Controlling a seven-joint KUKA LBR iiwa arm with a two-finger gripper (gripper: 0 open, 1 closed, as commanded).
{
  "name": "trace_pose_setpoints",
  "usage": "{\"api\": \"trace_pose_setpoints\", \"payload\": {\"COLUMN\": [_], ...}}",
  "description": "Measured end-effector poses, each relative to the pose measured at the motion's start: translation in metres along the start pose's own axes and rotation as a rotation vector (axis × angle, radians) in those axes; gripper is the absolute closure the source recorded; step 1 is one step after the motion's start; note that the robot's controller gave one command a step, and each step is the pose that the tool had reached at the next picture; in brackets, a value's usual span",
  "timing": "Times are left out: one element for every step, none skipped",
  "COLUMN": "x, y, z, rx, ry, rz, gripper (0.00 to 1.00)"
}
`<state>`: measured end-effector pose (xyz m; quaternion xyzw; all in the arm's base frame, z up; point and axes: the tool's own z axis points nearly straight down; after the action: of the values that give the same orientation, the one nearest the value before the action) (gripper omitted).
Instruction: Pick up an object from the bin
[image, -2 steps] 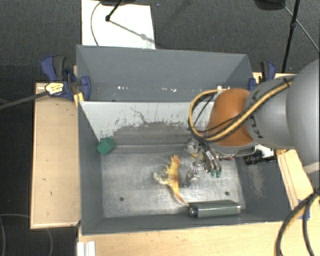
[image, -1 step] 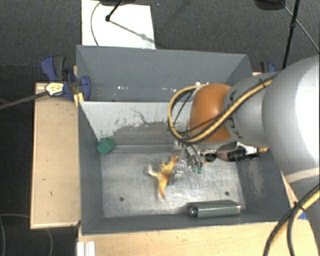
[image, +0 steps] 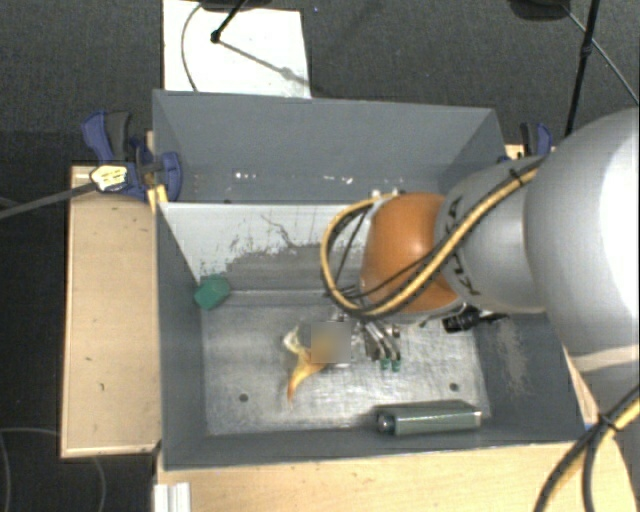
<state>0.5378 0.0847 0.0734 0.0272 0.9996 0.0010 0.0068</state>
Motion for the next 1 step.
{"api": "trace_pose_setpoints", "payload": {"x": [0.0001], "y": [0.0], "z": [0.0001], "rx": [0.0], "ry": [0.0], "rz": [-0.001], "gripper": [1.0]}}
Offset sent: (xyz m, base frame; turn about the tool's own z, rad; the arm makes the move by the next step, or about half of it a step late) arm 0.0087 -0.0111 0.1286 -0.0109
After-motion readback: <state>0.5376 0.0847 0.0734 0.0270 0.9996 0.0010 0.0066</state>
